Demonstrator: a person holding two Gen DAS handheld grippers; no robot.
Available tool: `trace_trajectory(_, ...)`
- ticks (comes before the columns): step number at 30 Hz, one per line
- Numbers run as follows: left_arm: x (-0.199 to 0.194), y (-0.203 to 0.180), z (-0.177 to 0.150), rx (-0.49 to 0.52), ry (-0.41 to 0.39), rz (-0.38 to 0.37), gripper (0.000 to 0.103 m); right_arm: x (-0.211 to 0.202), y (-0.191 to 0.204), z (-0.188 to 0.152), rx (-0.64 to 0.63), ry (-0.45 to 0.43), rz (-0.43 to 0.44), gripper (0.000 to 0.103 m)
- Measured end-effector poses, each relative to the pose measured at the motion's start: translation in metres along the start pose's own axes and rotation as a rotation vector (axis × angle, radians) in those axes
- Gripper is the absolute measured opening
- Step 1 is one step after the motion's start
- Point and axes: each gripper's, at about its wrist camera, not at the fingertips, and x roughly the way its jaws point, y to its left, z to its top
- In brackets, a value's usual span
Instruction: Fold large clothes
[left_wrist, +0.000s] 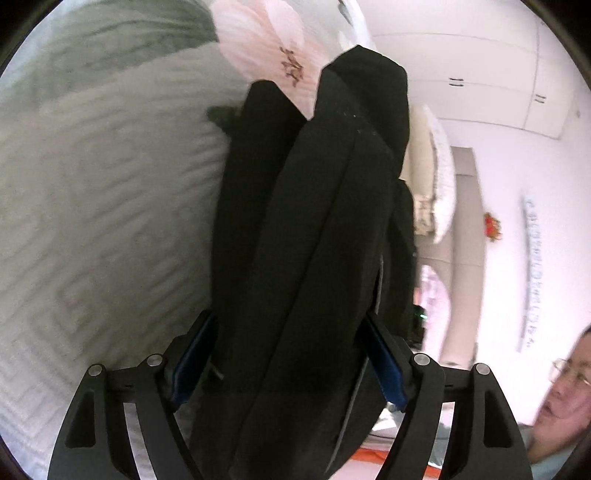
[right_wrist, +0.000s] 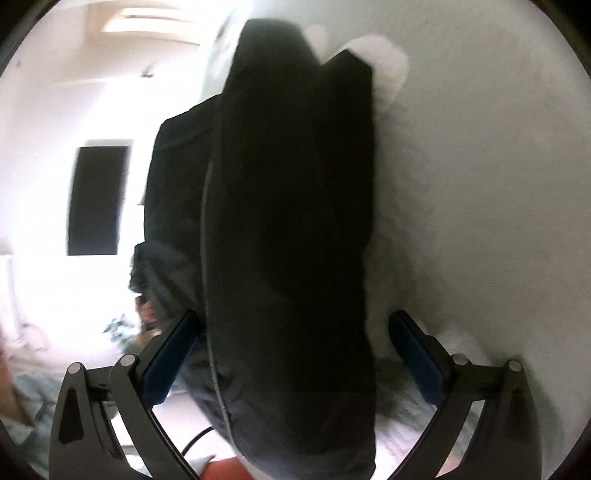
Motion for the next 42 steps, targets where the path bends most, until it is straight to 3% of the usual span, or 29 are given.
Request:
trace_trajectory(2, 0.003, 0.001, 0.002, 0.005, 0.011, -0.033, 0.081, 0.003, -0.001, 0.001, -0.010, 0.006, 0.073, 0.103)
trace_trajectory(11, 0.021, -0.005, 0.008, 0.008, 0.044, -0.099, 0.083, 0.033, 0.013, 0.009, -0.080, 0.055, 0.171, 0.103)
trace_trajectory(14, 0.027, -0.011, 0.005, 0.006, 0.029, -0.077, 0.084, 0.042, 0.018, 0.010, -0.083, 0.048, 0.159, 0.103)
trace_trajectory(18, 0.032, -0.028, -0.006, 0.011, -0.035, 0.046, 0.083, 0.057, 0.035, 0.011, -0.112, 0.034, 0.060, 0.103)
trace_trajectory(19, 0.032, -0.033, -0.007, 0.015, -0.056, 0.075, 0.077, 0.057, 0.037, 0.010, -0.112, 0.025, 0.043, 0.102)
trace_trajectory(21, 0.028, -0.043, -0.017, 0.031, -0.107, 0.126, 0.055, 0.052, 0.044, 0.004, -0.119, -0.008, 0.006, 0.090)
trace_trajectory(22, 0.023, -0.052, -0.026, 0.050, -0.135, 0.113, 0.044, 0.047, 0.052, -0.001, -0.138, -0.032, -0.007, 0.078)
trace_trajectory(23, 0.016, -0.062, -0.036, 0.075, -0.164, 0.090, 0.038, 0.042, 0.059, -0.006, -0.158, -0.049, -0.021, 0.073)
trace_trajectory(25, 0.006, -0.086, -0.053, 0.127, -0.200, 0.067, 0.035, 0.034, 0.085, -0.019, -0.222, -0.077, -0.062, 0.061)
trace_trajectory(27, -0.005, -0.116, -0.075, 0.184, -0.226, 0.061, 0.035, 0.032, 0.109, -0.033, -0.276, -0.081, -0.101, 0.055)
trace_trajectory(33, -0.068, -0.173, -0.140, 0.245, -0.308, 0.074, 0.035, 0.017, 0.189, -0.087, -0.391, -0.086, -0.127, 0.055)
trace_trajectory(38, -0.143, -0.180, -0.194, 0.237, -0.366, 0.097, 0.035, 0.031, 0.253, -0.149, -0.430, -0.074, -0.105, 0.055)
trace_trajectory(42, -0.188, -0.152, -0.234, 0.200, -0.386, 0.121, 0.035, 0.068, 0.274, -0.192, -0.411, -0.039, -0.103, 0.054)
